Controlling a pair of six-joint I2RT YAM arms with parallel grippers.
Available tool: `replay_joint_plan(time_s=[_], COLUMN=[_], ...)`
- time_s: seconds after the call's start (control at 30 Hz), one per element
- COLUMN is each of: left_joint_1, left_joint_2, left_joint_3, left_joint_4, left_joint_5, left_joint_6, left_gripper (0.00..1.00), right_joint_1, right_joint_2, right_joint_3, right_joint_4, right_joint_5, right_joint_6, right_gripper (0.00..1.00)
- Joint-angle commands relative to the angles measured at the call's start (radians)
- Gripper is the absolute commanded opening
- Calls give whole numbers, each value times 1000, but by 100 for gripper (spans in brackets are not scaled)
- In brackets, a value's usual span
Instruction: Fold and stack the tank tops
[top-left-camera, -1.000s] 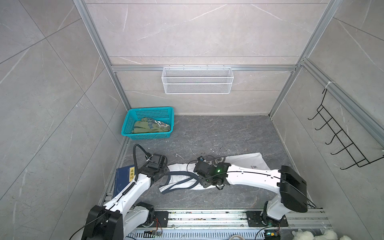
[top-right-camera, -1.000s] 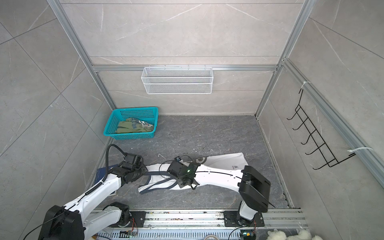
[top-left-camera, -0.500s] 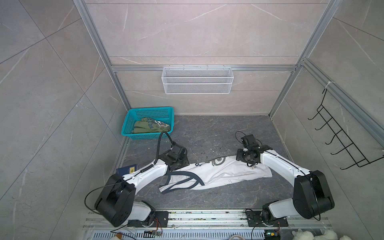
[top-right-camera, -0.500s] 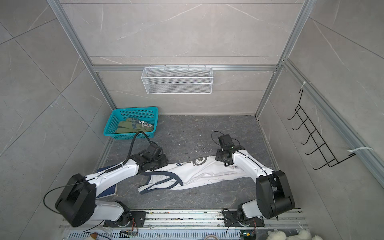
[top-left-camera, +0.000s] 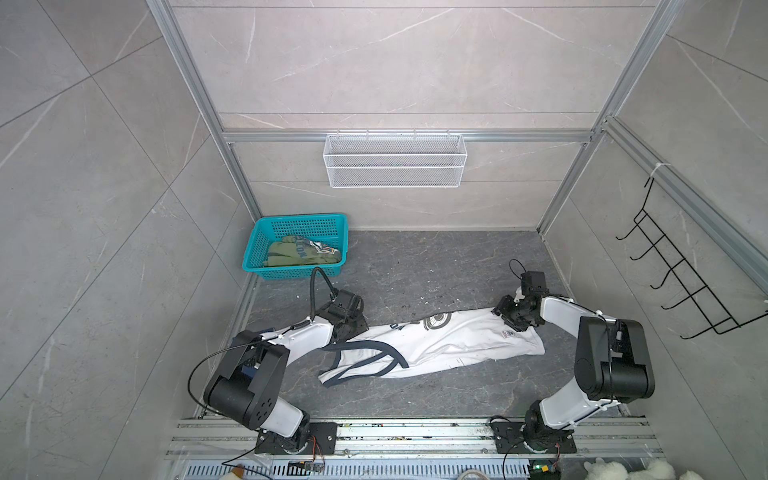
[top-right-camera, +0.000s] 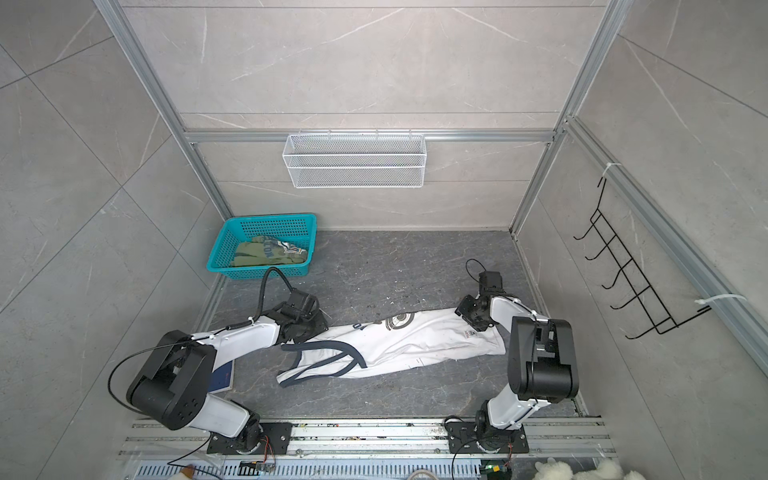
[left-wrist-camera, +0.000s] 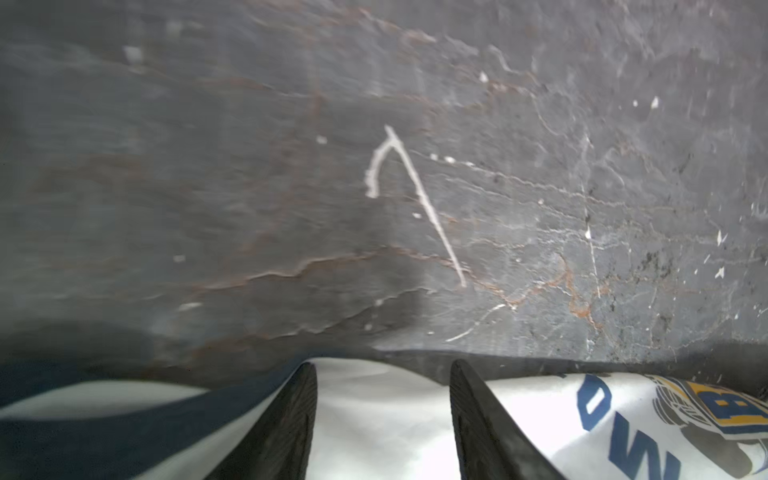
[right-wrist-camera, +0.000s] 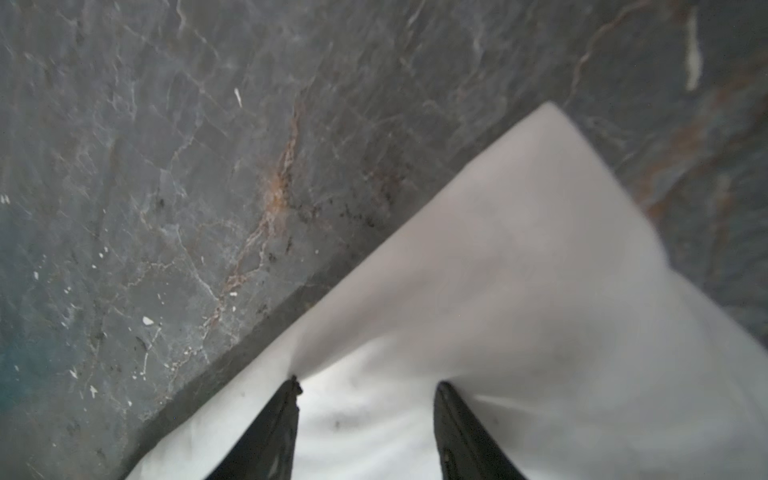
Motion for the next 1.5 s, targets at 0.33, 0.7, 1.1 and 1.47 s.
replay_joint_plan(time_s=[0.33, 0.7, 1.1, 1.47], left_joint_1=[134, -283, -312, -26], left_joint_2=[-167, 48, 140, 30], left_joint_3=[2, 259, 147, -34], left_joint_4=[-98, -51, 30, 46], left_joint_5=[-34, 40, 39, 37], left_joint_6=[52, 22, -48, 32], left_gripper=[57, 57, 57, 58], right_joint_1=[-27, 165, 104, 4], right_joint_2=[-97, -68, 138, 164], right_joint_3=[-41, 107, 122, 87], right_joint_4=[-42, -31, -4, -1], right_joint_5=[71, -79, -19, 50], right_joint_6=[-25, -61, -17, 5], right_gripper=[53, 54, 54, 54])
